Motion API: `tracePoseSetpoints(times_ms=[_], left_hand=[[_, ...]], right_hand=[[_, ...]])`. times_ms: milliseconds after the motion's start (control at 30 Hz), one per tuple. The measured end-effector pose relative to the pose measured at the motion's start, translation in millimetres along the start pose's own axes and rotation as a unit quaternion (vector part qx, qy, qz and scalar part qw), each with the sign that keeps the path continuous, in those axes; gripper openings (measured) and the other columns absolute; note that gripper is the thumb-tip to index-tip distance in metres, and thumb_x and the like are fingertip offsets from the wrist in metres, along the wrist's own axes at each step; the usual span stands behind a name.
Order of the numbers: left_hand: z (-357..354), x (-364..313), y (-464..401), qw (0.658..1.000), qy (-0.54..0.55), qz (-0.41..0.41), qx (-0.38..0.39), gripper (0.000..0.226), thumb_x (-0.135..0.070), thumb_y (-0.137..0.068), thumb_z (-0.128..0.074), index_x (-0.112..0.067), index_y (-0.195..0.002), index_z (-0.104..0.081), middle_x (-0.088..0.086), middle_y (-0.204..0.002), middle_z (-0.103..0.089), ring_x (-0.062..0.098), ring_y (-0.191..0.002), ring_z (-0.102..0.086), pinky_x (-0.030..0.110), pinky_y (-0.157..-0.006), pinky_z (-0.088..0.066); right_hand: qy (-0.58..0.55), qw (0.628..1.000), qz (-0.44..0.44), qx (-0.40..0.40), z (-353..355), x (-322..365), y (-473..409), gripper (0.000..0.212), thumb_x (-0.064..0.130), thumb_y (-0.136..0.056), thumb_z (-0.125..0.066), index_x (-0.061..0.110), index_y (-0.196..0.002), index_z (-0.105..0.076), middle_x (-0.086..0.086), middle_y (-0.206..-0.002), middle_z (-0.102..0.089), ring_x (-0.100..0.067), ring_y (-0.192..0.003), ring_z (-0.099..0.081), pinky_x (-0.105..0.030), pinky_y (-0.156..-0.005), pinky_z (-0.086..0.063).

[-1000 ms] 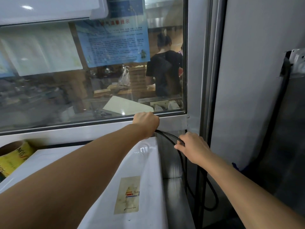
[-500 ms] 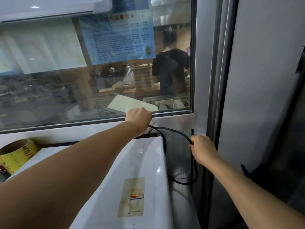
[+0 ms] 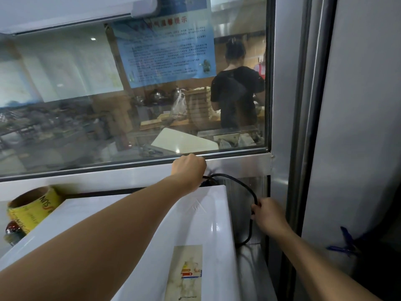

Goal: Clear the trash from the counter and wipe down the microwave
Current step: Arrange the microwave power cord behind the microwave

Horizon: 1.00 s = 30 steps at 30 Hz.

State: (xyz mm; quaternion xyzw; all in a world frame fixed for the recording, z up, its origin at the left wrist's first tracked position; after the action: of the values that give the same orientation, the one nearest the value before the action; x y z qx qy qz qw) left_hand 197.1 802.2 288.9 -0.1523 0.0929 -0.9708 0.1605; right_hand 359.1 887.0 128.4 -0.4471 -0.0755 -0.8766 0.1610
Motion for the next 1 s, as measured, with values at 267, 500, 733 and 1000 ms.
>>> tracePoseSetpoints(times_ms=[267,500,733,1000], left_hand=[[-9.8,2.6,2.6,0.996,0.079,0.019,0.042,0.017,-0.014,-0.079,-0.063,-0.013,-0.095,-0.067,0.007,-0.089,-0.064,0.028,-0.08,-0.061,0.03,-0.061,-0.041],[-13.9,9.0,3.0,0.983,0.132,0.046,0.121,0.015,-0.016,-0.079,-0.061,-0.013,-0.091,-0.07,0.002,-0.068,-0.063,0.022,-0.055,-0.064,0.023,-0.047,-0.046],[-9.4,11.0,5.5,0.986,0.123,0.043,0.108,0.019,-0.017,-0.081,-0.06,-0.018,-0.097,-0.07,0.003,-0.089,-0.067,0.023,-0.083,-0.065,0.024,-0.048,-0.037],[-12.1,15.2,10.5,0.987,0.129,0.052,0.084,0.019,-0.014,-0.081,-0.058,-0.018,-0.094,-0.071,0.003,-0.091,-0.069,0.022,-0.081,-0.065,0.025,-0.049,-0.037]], right_hand=[[0.014,0.999,-0.012,0.035,-15.2,-7.9,5.7,0.019,0.015,-0.094,-0.048,0.013,-0.079,-0.059,-0.014,-0.09,-0.064,-0.029,-0.085,-0.063,-0.042,-0.081,-0.054],[0.089,0.994,0.062,-0.005,4.3,13.0,9.1,0.016,0.019,-0.092,-0.054,0.007,-0.101,-0.059,-0.01,-0.096,-0.06,-0.025,-0.085,-0.058,-0.031,-0.075,-0.048],[0.088,0.988,0.119,-0.047,14.8,36.5,10.8,0.014,0.008,-0.092,-0.048,0.006,-0.092,-0.062,-0.014,-0.09,-0.065,-0.031,-0.085,-0.061,-0.035,-0.073,-0.05],[0.058,0.993,0.095,-0.036,2.0,30.7,7.1,0.018,0.003,-0.091,-0.046,0.003,-0.094,-0.064,-0.016,-0.089,-0.065,-0.029,-0.081,-0.059,-0.028,-0.066,-0.04]])
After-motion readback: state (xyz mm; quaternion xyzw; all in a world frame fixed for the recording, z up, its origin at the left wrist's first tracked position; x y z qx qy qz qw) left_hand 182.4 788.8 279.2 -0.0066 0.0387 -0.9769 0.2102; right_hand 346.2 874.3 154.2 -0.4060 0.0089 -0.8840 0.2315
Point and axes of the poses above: each hand's wrist, its own y-axis away from the middle knuckle, its own z-axis out of the back of the hand, x = y × z, the point moved 9 cm from there along -y, towards the middle knuckle
